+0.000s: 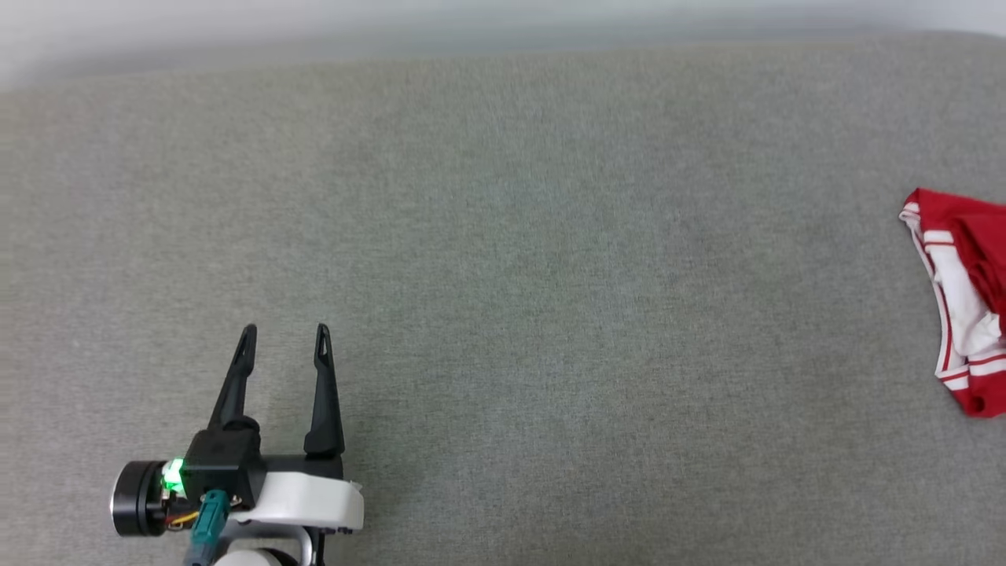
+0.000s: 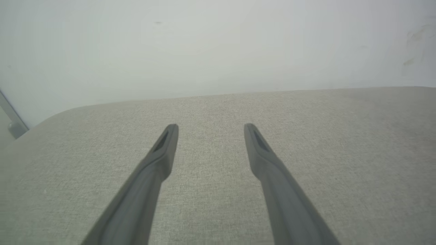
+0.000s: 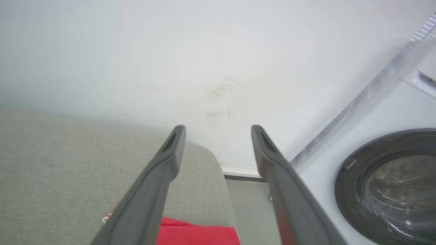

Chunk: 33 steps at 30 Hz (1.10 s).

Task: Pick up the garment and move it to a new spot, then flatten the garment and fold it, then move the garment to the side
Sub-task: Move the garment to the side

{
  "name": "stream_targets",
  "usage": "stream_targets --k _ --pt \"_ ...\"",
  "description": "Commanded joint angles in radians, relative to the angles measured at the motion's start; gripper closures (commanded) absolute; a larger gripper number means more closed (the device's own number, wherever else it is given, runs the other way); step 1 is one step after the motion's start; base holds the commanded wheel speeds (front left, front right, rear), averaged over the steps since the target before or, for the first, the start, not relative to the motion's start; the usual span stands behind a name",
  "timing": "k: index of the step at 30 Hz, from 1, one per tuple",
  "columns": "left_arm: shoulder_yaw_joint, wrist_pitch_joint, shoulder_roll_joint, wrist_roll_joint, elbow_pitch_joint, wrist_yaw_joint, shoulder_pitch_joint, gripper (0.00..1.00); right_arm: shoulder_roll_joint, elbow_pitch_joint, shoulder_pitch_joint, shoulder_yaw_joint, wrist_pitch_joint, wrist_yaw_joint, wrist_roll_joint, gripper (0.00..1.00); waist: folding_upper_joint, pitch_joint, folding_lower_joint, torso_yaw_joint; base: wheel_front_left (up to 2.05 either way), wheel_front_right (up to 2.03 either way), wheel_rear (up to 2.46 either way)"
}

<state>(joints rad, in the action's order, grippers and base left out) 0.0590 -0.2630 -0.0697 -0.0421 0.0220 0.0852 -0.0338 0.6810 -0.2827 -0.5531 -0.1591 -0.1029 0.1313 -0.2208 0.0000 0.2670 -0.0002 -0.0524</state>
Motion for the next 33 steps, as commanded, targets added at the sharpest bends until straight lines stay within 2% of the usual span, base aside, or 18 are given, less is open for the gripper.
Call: stream_targets --k 1,10,18,23,33 --pt "-0.002 -0.002 0.001 -0.005 -0.003 0.002 0.012 0.0 -0.014 0.004 0.013 -0.001 0.009 -0.001 0.007 0.0 0.0 -0.03 0.0002 0.011 0.0 0.0 0.0" --pt "-0.011 -0.002 0.003 -0.014 -0.021 -0.003 0.059 0.0 -0.247 0.166 0.134 0.019 0.224 -0.001 0.076 0.0 0.0 -0.135 0.0002 0.043 0.0 0.0 0.0" --pt "-0.022 -0.002 0.005 -0.024 -0.028 -0.004 0.102 0.0 -0.411 0.24 0.271 0.114 0.319 -0.001 0.086 0.0 0.0 -0.186 0.0002 0.056 0.0 0.0 0.0" --pt "-0.024 -0.002 0.007 -0.027 -0.038 -0.01 0.113 0.0 -0.48 0.234 0.352 0.152 0.338 -0.001 0.081 0.0 0.0 -0.207 0.0002 0.068 0.0 0.0 0.0" --pt "-0.034 -0.002 0.009 -0.03 -0.052 -0.021 0.133 0.0 -0.574 0.185 0.529 0.135 0.366 -0.001 0.059 0.0 0.0 -0.245 0.0002 0.073 0.0 0.0 0.0"
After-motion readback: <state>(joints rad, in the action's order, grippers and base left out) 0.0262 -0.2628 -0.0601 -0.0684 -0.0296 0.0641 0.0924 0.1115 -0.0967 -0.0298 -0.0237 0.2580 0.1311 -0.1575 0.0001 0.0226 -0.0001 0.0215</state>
